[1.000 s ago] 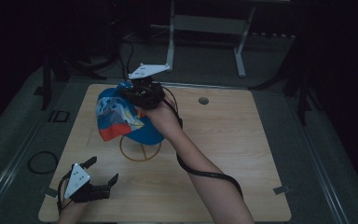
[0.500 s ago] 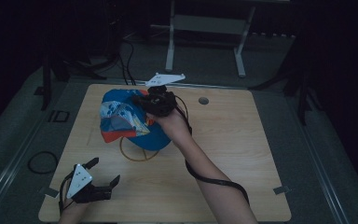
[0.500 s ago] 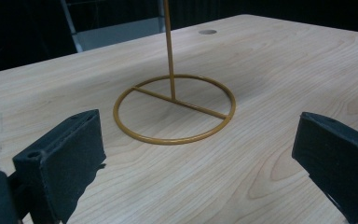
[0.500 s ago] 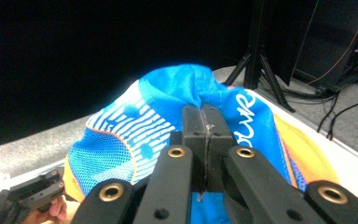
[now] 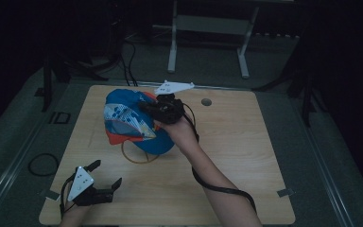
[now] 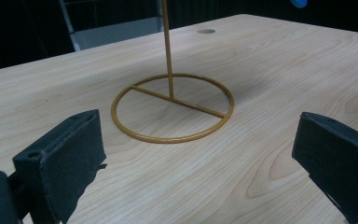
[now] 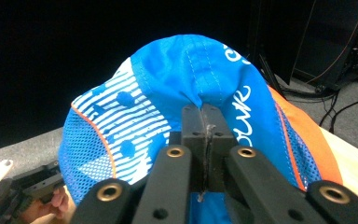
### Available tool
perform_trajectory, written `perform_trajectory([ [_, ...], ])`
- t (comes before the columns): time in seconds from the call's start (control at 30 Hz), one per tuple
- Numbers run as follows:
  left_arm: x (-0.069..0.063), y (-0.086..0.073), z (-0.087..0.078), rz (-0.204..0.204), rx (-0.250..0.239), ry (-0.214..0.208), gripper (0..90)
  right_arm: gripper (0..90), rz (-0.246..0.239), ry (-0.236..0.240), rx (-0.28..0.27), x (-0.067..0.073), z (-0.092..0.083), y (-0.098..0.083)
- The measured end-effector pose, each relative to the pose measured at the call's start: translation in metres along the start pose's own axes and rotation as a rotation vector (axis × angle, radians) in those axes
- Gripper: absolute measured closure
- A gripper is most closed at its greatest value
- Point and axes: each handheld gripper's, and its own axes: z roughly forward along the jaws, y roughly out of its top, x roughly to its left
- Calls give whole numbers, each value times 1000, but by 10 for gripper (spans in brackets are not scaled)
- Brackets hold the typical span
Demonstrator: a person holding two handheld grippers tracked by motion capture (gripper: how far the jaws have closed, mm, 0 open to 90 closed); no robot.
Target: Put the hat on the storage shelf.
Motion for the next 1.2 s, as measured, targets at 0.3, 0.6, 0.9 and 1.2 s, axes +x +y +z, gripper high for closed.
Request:
perform_trajectory([
  [0.3,1,-1,0,0,4,-6,26,654,39,17,-27,-2,-1,-3],
  [0.6,0,-2,0,-1,-5,-8,25,487,12,-18,-46,3,-11,0],
  [0.9,1,-4,1,-16,-1,-8,25,290,16,24,-68,0,-31,-2],
  [1.2,2,-5,2,-22,0,-9,25,135,-47,40,-64,0,-48,-22],
])
